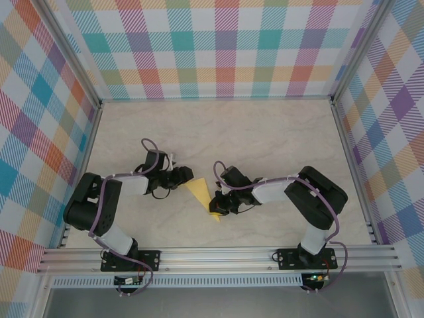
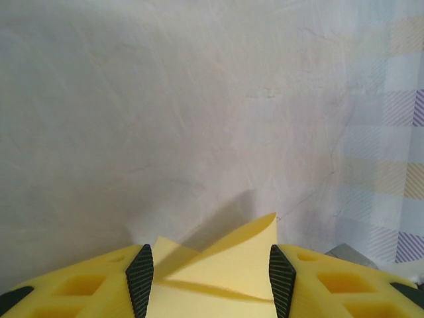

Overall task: Fold a paper plane with a square sheet of paper (pick it up from the middle)
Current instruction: Fold the wing for the fifth time at the center of the table.

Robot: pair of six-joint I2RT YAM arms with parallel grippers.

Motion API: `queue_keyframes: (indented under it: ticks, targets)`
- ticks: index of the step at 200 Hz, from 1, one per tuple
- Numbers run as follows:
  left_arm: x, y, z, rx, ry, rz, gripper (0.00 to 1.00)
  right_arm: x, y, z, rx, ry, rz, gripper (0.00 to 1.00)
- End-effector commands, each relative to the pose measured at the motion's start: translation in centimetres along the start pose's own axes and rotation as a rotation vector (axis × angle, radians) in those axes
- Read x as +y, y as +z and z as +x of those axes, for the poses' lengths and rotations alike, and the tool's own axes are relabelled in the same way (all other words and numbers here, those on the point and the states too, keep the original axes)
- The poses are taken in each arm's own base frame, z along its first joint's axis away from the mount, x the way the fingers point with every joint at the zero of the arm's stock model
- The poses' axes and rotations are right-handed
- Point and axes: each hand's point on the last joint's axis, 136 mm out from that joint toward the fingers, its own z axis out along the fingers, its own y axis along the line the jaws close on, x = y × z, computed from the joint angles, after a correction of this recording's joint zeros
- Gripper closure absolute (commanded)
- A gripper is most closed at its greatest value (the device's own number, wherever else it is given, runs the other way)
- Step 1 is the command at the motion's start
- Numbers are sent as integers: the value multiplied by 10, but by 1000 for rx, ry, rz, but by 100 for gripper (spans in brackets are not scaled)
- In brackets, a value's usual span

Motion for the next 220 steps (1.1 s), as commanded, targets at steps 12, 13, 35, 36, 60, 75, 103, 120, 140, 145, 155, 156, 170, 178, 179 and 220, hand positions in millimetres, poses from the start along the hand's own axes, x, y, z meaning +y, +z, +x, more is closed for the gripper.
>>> queue_keyframes:
  ticks: [12, 13, 35, 36, 60, 75, 103, 120, 140, 145, 155, 156, 170, 178, 179, 220]
  targets:
    - [-18, -23, -20, -34, 28, 14, 48, -53, 7, 26, 96, 112, 180, 93]
    - [-19, -24, -20, -35, 28, 14, 48, -53, 7, 26, 95, 112, 180, 94]
    - [-32, -44, -25, -80, 29, 10, 48, -50, 6, 22, 83, 112, 184, 93]
    - [-33, -45, -25, -81, 29, 11, 48, -50, 6, 22, 83, 111, 185, 93]
    - [-53, -66, -18, -113, 26, 69, 48, -47, 6, 18, 69, 122, 182, 93]
    - [-64, -72, -5, -107, 42, 104, 49, -45, 7, 17, 63, 124, 176, 93]
    - [-83, -61, 36, -30, 103, 148, 50, -47, 6, 16, 53, 133, 183, 92]
    - [-88, -46, 58, 26, 131, 154, 50, -46, 6, 15, 48, 133, 177, 92]
    - [-93, -30, 75, 70, 155, 150, 51, -44, 4, 15, 37, 131, 166, 92]
    - [-93, -26, 76, 76, 158, 147, 51, -44, 4, 15, 35, 132, 167, 92]
    - [-90, -18, 79, 91, 155, 133, 51, -43, 3, 14, 30, 129, 162, 92]
    - [-89, -17, 80, 93, 154, 131, 51, -43, 3, 14, 30, 129, 162, 92]
    - [-81, -7, 83, 112, 143, 111, 51, -41, 3, 14, 26, 126, 155, 92]
    - [-77, -2, 84, 119, 137, 101, 51, -40, 2, 13, 25, 125, 150, 92]
    - [-75, -1, 84, 122, 136, 98, 51, -40, 2, 13, 24, 124, 150, 92]
    - [-39, 21, 85, 132, 94, -40, 53, -25, -2, 9, 0, 86, 98, 91]
